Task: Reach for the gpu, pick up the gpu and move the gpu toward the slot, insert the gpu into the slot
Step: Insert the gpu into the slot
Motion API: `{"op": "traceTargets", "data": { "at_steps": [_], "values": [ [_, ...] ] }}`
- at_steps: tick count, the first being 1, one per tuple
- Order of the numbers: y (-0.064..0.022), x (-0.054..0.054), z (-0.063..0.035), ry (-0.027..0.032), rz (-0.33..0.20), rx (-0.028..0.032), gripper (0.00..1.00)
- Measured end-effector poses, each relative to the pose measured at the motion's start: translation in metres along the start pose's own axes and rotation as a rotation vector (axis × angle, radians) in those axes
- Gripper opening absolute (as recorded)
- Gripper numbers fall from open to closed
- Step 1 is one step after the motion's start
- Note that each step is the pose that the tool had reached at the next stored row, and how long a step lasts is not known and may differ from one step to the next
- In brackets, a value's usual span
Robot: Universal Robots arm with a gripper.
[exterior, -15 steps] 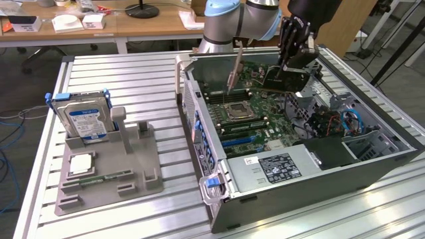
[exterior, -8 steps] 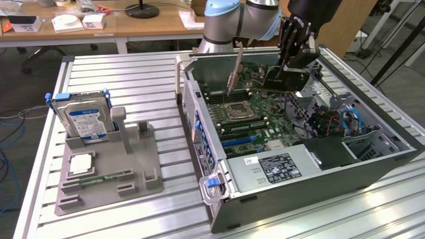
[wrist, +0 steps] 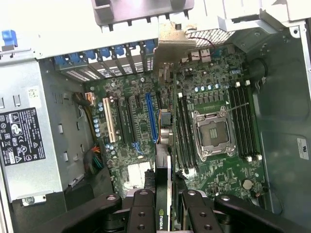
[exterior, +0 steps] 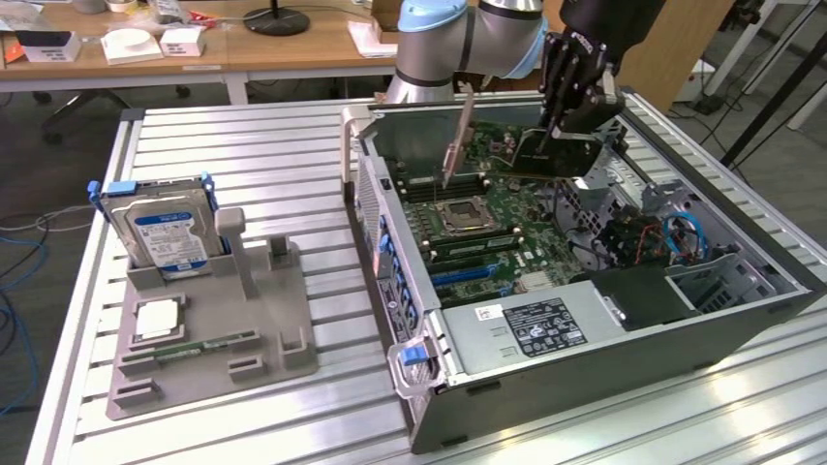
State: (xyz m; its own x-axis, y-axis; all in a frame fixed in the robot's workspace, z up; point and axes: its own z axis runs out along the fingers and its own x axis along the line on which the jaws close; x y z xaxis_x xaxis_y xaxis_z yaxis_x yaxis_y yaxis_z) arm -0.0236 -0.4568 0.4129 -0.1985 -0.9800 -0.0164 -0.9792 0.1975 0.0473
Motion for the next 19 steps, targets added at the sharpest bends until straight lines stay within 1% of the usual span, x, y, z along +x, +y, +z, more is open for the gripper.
{"op": "traceTargets", "data": {
  "at_steps": [19],
  "values": [
    [0.0,0.0,0.0,0.0038,-0.079,-0.0013,0.26]
  ]
}}
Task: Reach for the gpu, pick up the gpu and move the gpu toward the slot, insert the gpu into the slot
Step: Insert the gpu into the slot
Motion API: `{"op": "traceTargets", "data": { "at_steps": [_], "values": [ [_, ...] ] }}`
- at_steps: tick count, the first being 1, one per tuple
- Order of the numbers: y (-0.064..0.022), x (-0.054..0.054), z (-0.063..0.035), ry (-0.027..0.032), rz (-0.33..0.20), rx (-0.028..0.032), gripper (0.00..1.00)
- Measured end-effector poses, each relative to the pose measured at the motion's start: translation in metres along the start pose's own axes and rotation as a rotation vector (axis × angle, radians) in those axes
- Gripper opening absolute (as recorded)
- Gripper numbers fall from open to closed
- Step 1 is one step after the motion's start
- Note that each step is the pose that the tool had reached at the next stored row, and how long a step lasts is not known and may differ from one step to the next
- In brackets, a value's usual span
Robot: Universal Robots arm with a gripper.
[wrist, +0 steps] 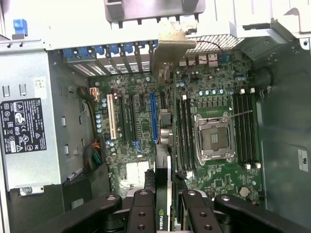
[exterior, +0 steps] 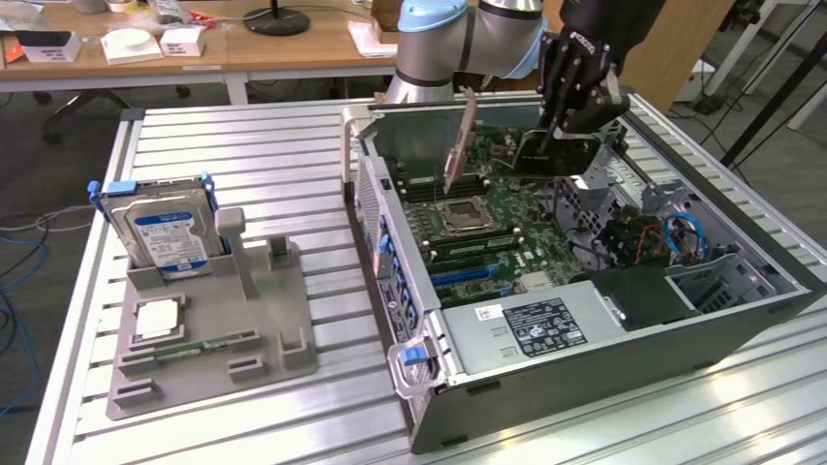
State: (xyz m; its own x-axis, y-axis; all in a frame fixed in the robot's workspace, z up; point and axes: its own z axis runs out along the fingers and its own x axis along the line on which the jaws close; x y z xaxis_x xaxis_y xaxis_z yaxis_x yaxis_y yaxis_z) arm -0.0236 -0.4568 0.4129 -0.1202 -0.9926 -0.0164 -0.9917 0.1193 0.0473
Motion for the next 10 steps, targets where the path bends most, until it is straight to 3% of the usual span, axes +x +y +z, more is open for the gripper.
{"op": "traceTargets", "data": {
  "at_steps": [10],
  "values": [
    [0.0,0.0,0.0,0.0019,-0.04,-0.0006,0.26]
  ]
}}
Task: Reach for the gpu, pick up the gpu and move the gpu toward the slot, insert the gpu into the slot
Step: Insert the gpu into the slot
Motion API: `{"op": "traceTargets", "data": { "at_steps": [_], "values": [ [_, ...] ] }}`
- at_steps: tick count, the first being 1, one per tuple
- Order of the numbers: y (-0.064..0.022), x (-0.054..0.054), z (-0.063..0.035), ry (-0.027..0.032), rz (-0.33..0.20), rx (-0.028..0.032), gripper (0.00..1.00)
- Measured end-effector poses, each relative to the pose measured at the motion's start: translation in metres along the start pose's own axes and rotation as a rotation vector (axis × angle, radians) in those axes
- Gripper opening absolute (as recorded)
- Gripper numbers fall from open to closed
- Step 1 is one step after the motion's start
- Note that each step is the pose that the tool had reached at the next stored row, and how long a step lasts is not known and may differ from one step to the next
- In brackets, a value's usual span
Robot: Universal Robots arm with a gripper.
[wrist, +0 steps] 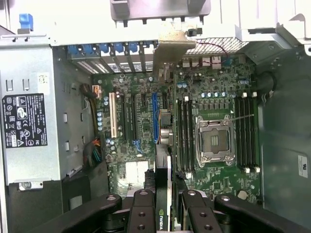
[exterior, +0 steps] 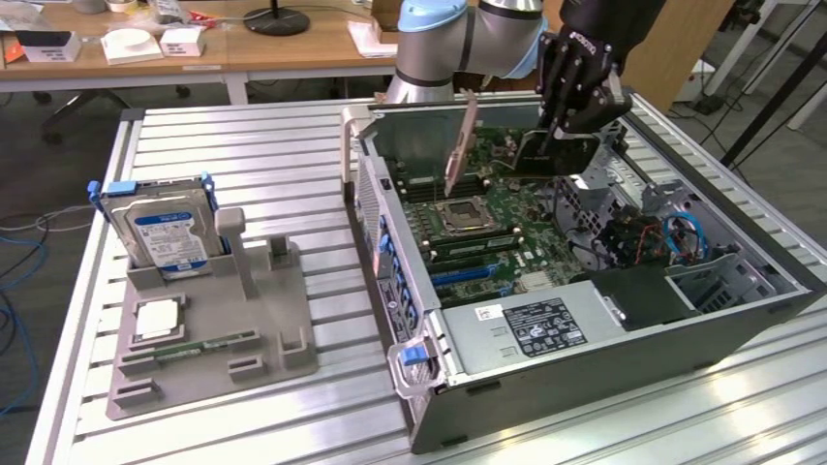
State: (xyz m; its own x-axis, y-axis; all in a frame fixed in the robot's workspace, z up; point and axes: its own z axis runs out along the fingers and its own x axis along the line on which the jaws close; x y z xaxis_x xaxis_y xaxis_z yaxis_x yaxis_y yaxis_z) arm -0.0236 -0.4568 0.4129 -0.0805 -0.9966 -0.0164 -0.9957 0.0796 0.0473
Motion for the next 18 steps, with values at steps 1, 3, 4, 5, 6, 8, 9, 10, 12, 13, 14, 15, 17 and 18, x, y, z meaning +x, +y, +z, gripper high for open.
{"op": "traceTargets", "data": {
  "at_steps": [1,3,4,5,6,8,9,10,12,13,14,15,17,18],
  "values": [
    [0.0,0.0,0.0,0.0002,-0.004,-0.0001,0.26],
    [0.0,0.0,0.0,0.0005,-0.012,-0.0002,0.26],
    [0.0,0.0,0.0,0.0007,-0.016,-0.0002,0.26],
    [0.0,0.0,0.0,0.0009,-0.019,-0.0003,0.26],
    [0.0,0.0,0.0,0.0011,-0.023,-0.0004,0.26],
    [0.0,0.0,0.0,0.0015,-0.031,-0.0005,0.26],
    [0.0,0.0,0.0,0.0016,-0.035,-0.0006,0.26],
    [0.0,0.0,0.0,0.0018,-0.039,-0.0007,0.26],
    [0.0,0.0,0.0,0.0022,-0.048,-0.0008,0.26],
    [0.0,0.0,0.0,0.0023,-0.05,-0.0008,0.26],
    [0.0,0.0,0.0,0.0025,-0.052,-0.0013,0.26],
    [0.0,0.0,0.0,0.0025,-0.052,-0.0012,0.26],
    [0.0,0.0,0.0,0.0025,-0.052,-0.0012,0.26],
    [0.0,0.0,0.0,0.0025,-0.052,-0.0013,0.26]
  ]
}}
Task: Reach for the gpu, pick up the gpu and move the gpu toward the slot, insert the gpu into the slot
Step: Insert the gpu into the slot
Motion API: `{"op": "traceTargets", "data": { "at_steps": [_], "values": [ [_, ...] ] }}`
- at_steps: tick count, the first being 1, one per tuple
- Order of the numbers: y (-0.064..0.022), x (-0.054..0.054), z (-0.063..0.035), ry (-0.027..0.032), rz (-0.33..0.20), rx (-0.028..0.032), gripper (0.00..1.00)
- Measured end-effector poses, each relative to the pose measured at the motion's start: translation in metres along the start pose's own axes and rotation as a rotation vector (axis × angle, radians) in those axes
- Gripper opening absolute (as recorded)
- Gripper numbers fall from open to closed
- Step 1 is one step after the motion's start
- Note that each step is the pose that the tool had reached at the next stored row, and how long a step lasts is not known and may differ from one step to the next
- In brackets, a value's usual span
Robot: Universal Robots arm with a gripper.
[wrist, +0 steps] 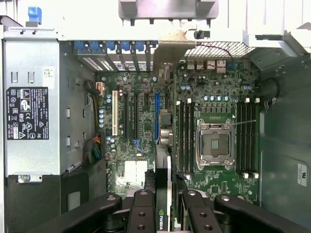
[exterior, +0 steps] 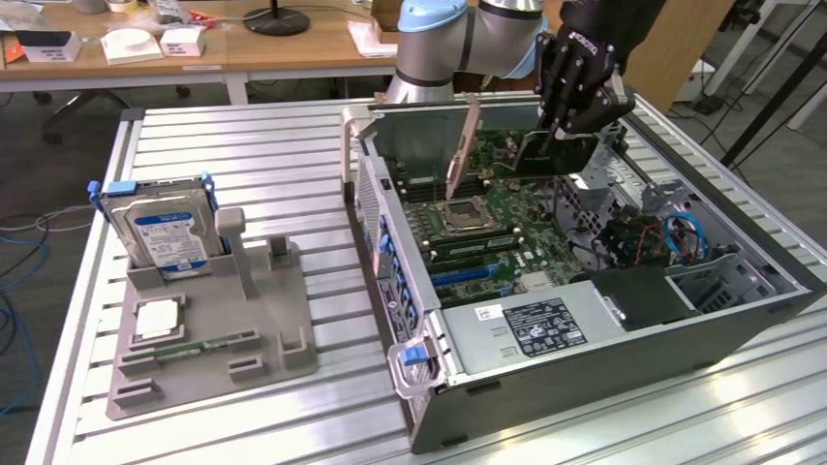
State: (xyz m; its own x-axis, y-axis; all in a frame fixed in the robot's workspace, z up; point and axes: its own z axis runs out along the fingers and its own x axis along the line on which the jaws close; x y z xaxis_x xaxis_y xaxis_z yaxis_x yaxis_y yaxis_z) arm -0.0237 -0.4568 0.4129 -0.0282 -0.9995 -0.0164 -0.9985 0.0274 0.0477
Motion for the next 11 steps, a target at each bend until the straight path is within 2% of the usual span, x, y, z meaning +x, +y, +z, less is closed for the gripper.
{"op": "traceTargets", "data": {
  "at_steps": [11],
  "values": [
    [-0.0002,0.0,0.0032,-0.0001,0.0,0.0016,0.26]
  ]
}}
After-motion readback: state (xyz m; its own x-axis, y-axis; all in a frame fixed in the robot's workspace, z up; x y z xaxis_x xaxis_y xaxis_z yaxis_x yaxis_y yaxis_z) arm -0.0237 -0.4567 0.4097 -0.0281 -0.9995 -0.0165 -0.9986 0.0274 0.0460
